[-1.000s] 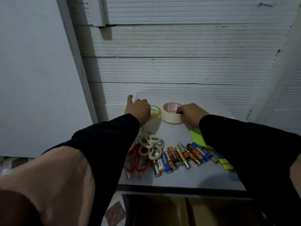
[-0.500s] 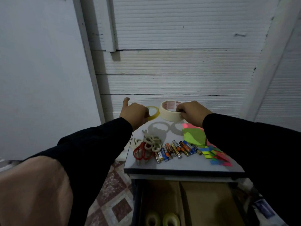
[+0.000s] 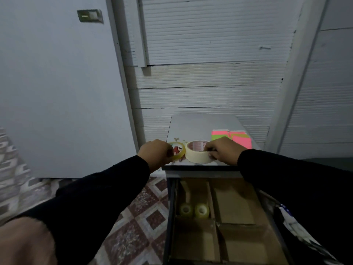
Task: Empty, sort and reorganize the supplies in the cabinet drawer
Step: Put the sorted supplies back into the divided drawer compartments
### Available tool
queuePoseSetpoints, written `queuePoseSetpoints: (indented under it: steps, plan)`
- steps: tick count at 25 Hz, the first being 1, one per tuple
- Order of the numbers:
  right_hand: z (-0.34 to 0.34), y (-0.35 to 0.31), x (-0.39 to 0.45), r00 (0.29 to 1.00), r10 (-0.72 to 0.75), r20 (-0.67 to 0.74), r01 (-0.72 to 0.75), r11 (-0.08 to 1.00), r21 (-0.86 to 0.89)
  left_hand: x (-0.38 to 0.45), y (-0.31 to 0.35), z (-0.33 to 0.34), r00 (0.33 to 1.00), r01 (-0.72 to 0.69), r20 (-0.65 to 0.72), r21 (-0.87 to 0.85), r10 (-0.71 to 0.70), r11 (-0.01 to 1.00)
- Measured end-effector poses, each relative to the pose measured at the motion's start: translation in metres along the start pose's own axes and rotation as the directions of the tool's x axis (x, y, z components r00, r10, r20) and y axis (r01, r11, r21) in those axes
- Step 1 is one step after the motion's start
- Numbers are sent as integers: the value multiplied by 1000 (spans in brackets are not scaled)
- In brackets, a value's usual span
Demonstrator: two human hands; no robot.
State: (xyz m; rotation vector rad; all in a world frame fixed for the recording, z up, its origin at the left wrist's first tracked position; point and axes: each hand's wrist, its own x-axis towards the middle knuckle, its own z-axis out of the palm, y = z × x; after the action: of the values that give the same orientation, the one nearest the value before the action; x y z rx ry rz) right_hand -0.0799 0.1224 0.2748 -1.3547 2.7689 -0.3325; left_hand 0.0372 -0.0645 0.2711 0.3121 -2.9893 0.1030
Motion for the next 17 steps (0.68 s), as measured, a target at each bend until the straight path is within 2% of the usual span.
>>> queuePoseSetpoints:
  steps: [8,14,17]
  plan:
    - [63,-9,-28,984,21,176,-19,1000,-17,-55,2,43,991,51,126,-24,-48,998]
    - [113,5,-11,957,118,264,-120,993,-9,-57,-13,72,978,95,192,-64,-81,993]
    - [135,13,7,948,131,291,-125,991,-38,-51,-23,88,966,115,241,-73,-94,991]
